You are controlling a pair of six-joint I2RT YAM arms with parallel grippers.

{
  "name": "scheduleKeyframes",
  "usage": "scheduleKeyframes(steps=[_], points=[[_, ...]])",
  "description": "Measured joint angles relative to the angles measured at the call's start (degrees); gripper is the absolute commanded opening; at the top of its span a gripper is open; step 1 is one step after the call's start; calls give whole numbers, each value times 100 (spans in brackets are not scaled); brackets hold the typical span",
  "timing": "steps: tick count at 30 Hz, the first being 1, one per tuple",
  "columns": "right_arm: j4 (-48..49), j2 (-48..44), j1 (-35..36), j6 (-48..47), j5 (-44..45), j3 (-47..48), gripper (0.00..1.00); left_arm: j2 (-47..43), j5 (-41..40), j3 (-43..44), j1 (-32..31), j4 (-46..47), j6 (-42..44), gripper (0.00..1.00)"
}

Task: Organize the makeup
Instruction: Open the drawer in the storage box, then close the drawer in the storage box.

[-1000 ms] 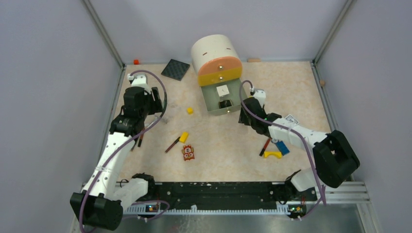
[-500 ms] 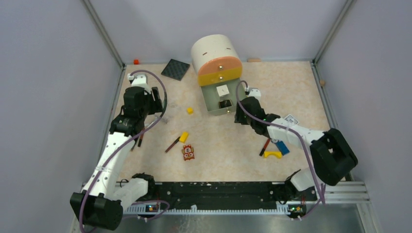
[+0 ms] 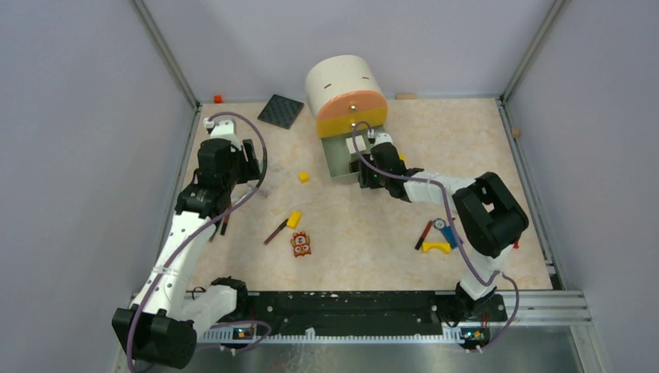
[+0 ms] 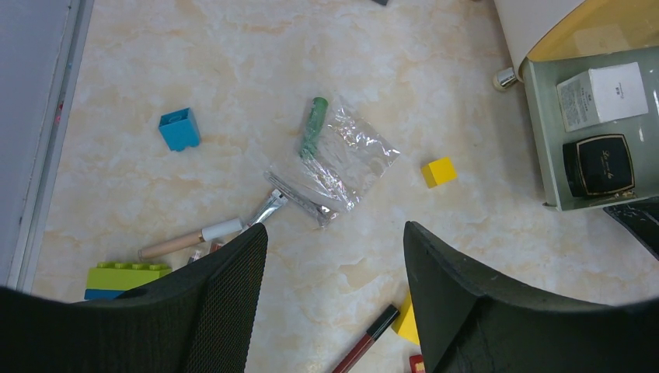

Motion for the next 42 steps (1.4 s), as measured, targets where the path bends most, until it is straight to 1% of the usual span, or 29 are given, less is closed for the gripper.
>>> scheduleKeyframes(steps=[8,12,17,24,33,39,42], points=[[66,367,-4,-98,-179,238,21,0,0,0,0,0,0,71],[76,385,-17,-101,-190,269,14,0,0,0,0,0,0,71],[11,385,-24,-151,-177,387,13,0,2,-2,0,0,0,71],[-205,592,-90,-258,-83,1051,13,0,0,-9,0,0,0,71],[-243,1416,-216,-389,-111,2002,15,0,4,-9,0,4,0,71],[-236,1886,-256,-538,-98,2629,18,2,4,-9,0,7,0,71],[-227,2133,-278,-619,-70,2953,22,2,4,-9,0,11,0,71]])
